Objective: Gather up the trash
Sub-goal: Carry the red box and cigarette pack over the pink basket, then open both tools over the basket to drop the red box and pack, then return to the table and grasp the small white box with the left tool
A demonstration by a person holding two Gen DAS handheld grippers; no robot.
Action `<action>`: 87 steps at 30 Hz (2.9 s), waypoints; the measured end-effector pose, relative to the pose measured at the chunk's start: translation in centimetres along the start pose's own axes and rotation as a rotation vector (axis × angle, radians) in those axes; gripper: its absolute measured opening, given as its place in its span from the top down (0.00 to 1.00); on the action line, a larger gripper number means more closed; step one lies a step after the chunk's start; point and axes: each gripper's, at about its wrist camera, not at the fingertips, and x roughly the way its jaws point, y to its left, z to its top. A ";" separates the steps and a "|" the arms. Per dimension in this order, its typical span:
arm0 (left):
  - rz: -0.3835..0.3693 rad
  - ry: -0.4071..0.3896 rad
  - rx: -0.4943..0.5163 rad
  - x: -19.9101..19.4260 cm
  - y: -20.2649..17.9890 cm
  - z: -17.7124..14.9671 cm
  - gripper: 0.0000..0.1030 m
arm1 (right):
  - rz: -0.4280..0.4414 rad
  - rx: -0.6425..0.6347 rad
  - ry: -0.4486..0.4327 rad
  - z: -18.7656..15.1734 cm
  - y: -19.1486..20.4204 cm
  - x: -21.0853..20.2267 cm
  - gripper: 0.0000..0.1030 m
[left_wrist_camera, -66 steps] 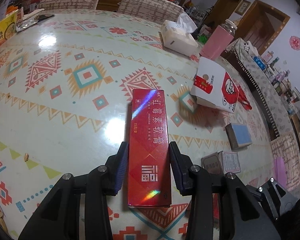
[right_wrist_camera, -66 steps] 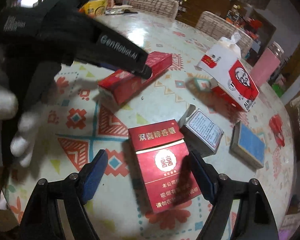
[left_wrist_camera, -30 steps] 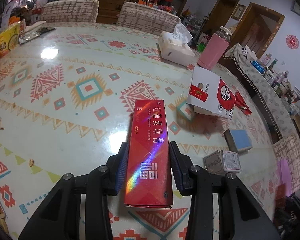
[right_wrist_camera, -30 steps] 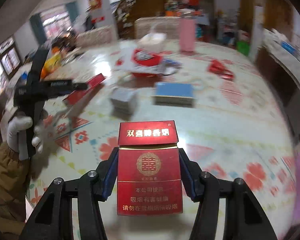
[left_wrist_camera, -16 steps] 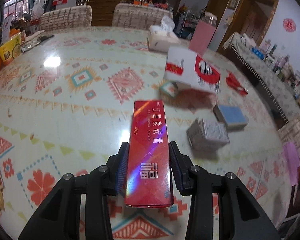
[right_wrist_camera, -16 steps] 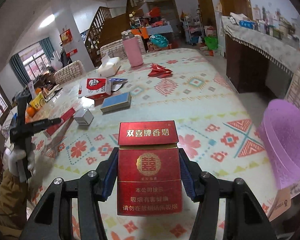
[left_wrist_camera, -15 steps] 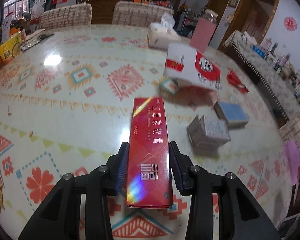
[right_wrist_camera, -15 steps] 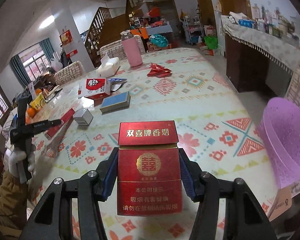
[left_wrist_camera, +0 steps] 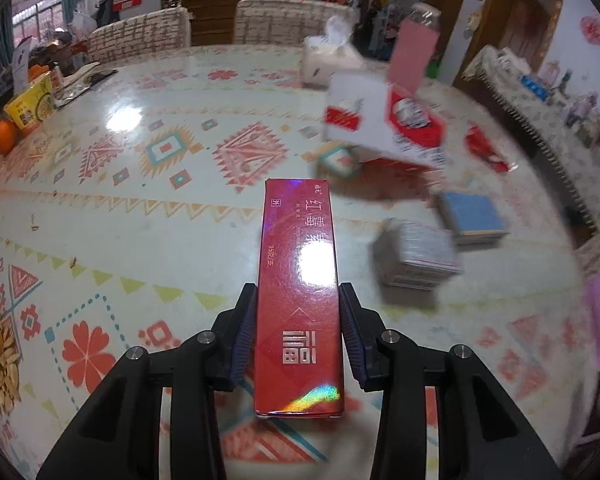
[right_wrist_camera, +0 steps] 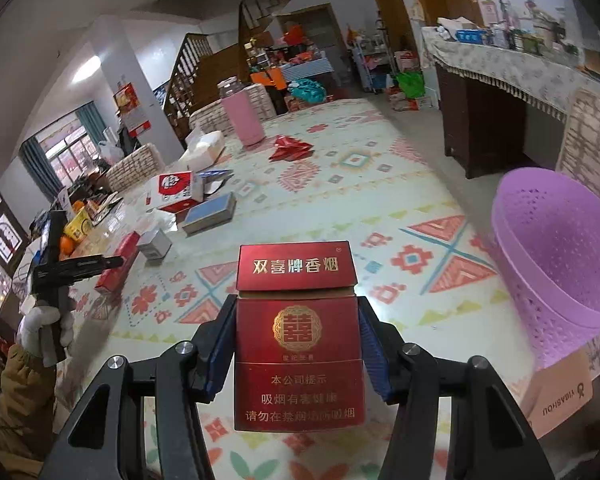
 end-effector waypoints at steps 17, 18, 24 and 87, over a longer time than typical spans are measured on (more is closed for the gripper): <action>-0.376 -0.064 0.320 -7.6 -18.7 -0.2 0.62 | -0.045 0.141 -0.093 0.1 -7.7 -3.6 0.41; -0.397 -0.054 0.356 -7.3 -21.0 -0.2 0.62 | -0.052 0.148 -0.100 0.1 -8.3 -3.9 0.41; -0.513 0.003 0.529 -5.3 -33.2 -1.0 0.62 | -0.133 0.217 -0.135 0.8 -13.3 -6.1 0.41; -0.041 0.011 0.094 5.5 -7.9 2.4 0.33 | -0.002 0.075 0.059 2.9 0.3 4.6 0.18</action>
